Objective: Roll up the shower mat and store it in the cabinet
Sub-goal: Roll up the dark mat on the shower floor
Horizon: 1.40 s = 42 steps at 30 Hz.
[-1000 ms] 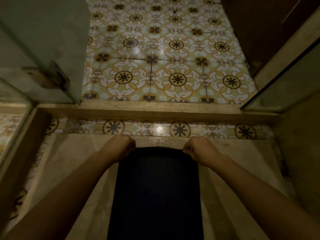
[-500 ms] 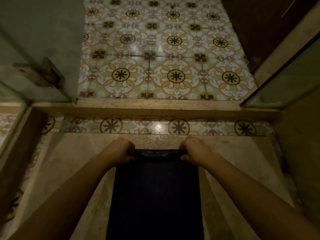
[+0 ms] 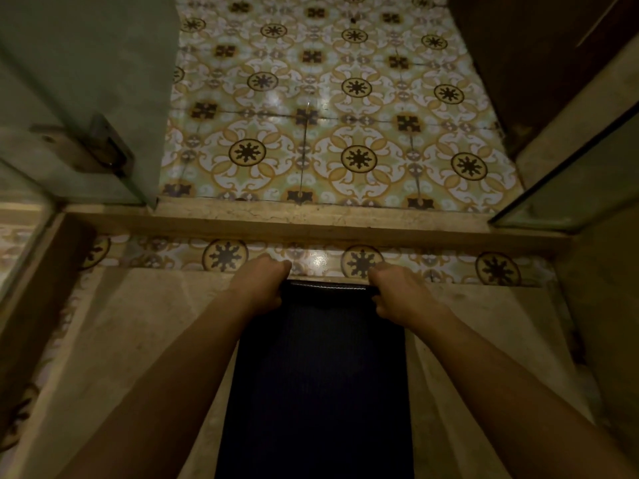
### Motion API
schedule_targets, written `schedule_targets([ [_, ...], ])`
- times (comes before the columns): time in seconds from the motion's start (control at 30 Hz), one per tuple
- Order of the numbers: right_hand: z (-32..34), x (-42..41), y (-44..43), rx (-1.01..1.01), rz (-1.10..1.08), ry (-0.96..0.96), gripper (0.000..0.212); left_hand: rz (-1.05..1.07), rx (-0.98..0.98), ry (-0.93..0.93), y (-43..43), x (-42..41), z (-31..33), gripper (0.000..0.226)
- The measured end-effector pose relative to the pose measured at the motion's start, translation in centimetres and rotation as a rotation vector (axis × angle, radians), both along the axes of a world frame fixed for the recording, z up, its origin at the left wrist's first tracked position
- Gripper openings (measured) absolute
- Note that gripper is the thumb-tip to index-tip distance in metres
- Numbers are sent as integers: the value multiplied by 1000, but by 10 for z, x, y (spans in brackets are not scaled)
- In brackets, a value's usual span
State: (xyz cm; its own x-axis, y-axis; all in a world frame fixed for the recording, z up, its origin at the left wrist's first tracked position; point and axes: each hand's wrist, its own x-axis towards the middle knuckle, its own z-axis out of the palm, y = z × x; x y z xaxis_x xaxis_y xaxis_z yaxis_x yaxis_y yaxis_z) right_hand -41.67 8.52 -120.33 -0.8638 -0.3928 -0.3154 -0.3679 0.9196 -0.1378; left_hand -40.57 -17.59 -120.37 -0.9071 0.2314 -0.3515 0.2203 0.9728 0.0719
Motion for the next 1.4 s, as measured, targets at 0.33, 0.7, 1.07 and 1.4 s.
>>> schedule_targets([
  [0.33, -19, 4, -2, 70, 86, 67, 52, -46, 20, 65, 1, -2, -20, 37],
  [0.7, -13, 28, -2, 44, 139, 68, 36, -140, 39, 53, -3, 3, -20, 41],
  [1.07, -12, 38, -7, 16, 72, 54, 39, -191, -25, 84, 0, 17, -17, 39],
  [1.4, -17, 44, 2, -13, 113, 74, 36, -182, -7, 148, 6, 29, -16, 29],
])
